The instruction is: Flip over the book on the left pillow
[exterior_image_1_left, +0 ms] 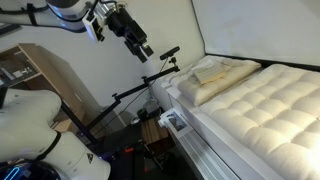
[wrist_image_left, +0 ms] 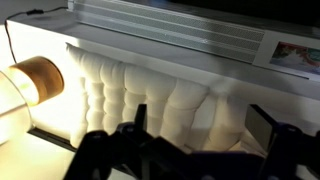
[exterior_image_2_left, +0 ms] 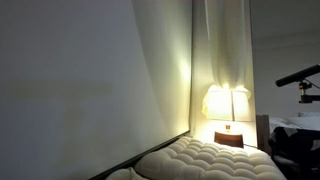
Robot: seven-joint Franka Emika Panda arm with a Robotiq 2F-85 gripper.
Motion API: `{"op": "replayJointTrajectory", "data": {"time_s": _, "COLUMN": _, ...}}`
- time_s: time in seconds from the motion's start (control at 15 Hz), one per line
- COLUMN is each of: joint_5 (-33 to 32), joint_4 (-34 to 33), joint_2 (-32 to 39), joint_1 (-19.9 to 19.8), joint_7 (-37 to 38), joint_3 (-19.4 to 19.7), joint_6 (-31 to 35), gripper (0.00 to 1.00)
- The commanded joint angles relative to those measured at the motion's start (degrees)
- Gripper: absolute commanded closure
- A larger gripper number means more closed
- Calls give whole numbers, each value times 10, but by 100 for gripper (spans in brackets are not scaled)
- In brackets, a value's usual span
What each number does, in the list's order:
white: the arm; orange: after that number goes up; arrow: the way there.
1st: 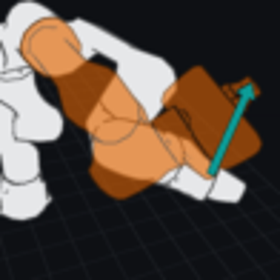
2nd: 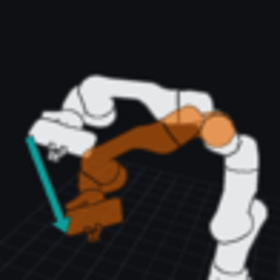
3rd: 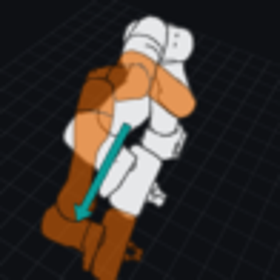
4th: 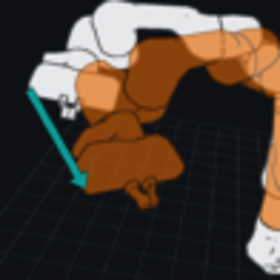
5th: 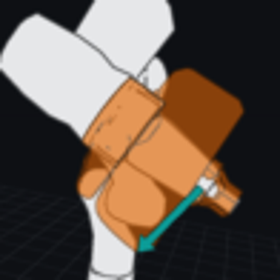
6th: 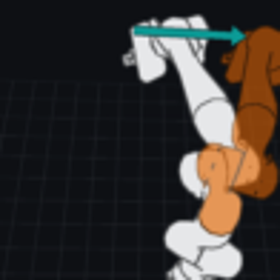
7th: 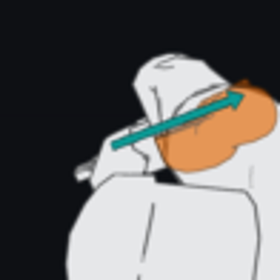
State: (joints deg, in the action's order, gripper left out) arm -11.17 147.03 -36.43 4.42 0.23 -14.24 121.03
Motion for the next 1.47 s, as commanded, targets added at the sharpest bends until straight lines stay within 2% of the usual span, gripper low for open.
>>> {"op": "replayJointTrajectory", "data": {"time_s": 0.0, "joint_5": -27, "joint_4": -61, "joint_2": 74, "joint_1": 45, "joint_7": -37, "joint_3": -12, "joint_6": 14, "gripper": 0}}
{"op": "replayJointTrajectory", "data": {"time_s": 0.2, "joint_5": -42, "joint_4": -78, "joint_2": 107, "joint_1": 78, "joint_7": -82, "joint_3": -11, "joint_6": 62, "gripper": 0}}
{"op": "replayJointTrajectory", "data": {"time_s": 0.53, "joint_5": -125, "joint_4": -58, "joint_2": 128, "joint_1": 80, "joint_7": -86, "joint_3": -20, "joint_6": 250, "gripper": 0}}
{"op": "replayJointTrajectory", "data": {"time_s": 0.67, "joint_5": -121, "joint_4": -47, "joint_2": 137, "joint_1": 88, "joint_7": -96, "joint_3": -11, "joint_6": 311, "gripper": 0}}
{"op": "replayJointTrajectory", "data": {"time_s": 0.73, "joint_5": -113, "joint_4": -55, "joint_2": 131, "joint_1": 82, "joint_7": -81, "joint_3": -19, "joint_6": 271, "gripper": 0}}
{"op": "replayJointTrajectory", "data": {"time_s": 0.87, "joint_5": -112, "joint_4": -51, "joint_2": 138, "joint_1": 82, "joint_7": -85, "joint_3": -19, "joint_6": 295, "gripper": 0}}
{"op": "replayJointTrajectory", "data": {"time_s": 1.07, "joint_5": -112, "joint_4": -51, "joint_2": 139, "joint_1": 82, "joint_7": -90, "joint_3": -18, "joint_6": 296, "gripper": 0}}
{"op": "replayJointTrajectory", "data": {"time_s": 1.13, "joint_5": -137, "joint_4": -57, "joint_2": 144, "joint_1": 67, "joint_7": -80, "joint_3": -30, "joint_6": 278, "gripper": 0}}
{"op": "replayJointTrajectory", "data": {"time_s": 1.4, "joint_5": -207, "joint_4": -63, "joint_2": 187, "joint_1": 66, "joint_7": -106, "joint_3": -52, "joint_6": 262, "gripper": 0}}
